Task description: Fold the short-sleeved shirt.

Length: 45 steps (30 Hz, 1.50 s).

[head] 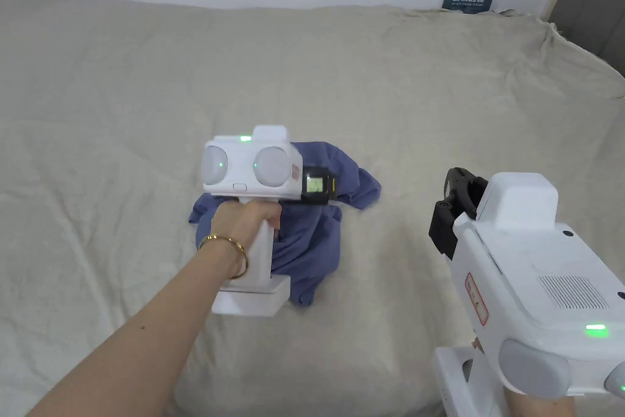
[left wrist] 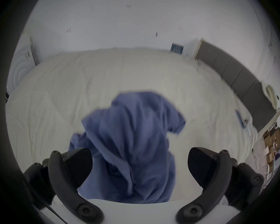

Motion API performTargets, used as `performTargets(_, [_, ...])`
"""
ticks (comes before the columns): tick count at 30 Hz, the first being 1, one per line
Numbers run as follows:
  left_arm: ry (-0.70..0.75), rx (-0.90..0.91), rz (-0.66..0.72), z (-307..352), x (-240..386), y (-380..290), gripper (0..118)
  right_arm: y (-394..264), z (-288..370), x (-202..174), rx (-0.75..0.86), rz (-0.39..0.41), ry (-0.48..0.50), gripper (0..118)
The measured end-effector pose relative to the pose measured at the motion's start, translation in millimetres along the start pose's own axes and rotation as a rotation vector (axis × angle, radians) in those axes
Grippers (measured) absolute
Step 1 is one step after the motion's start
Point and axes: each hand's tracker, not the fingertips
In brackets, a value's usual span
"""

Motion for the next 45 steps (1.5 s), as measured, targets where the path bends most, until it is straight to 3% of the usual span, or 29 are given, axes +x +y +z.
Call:
performTargets(8, [0.037, 0.374, 0.073, 71.6, -17.1, 23.1, 118, 4.2, -9.7, -7.0, 0.004, -0.004, 0.015, 0])
performTargets(12, [0.154, 0.508, 0.0, 98.2, -25.7, 9.8, 118, 6.8, -16.0, -9.4, 0.009, -0.002, 0.019, 0])
performTargets(19, [0.29, 0.572, -0.138, 114.2, -39.1, -28.9, 112, 6.9, -24.0, -12.8, 0.011, 0.007, 0.025, 0])
performTargets(20, [0.299, 0.571, -0.143, 115.1, -41.0, -33.1, 109, 6.6, -24.8, -13.1, 0.011, 0.009, 0.025, 0])
performTargets(23, [0.316, 0.574, -0.118, 118.7, -47.1, -47.9, 81, 4.5, -26.7, -13.5, 0.006, 0.007, 0.027, 0])
performTargets(28, [0.341, 0.554, -0.081, 116.8, -58.7, -66.6, 23, -2.3, -29.3, -15.8, -0.008, 0.011, 0.027, 0])
performTargets(31, [0.356, 0.548, -0.085, 117.1, -61.9, -74.3, 1, -6.5, -30.3, -16.8, -0.017, 0.007, 0.025, 0])
performTargets(45, [0.334, 0.496, -0.061, 115.0, -68.4, -102.8, 0, -16.8, -31.9, -16.1, -0.041, 0.0, 0.023, 0])
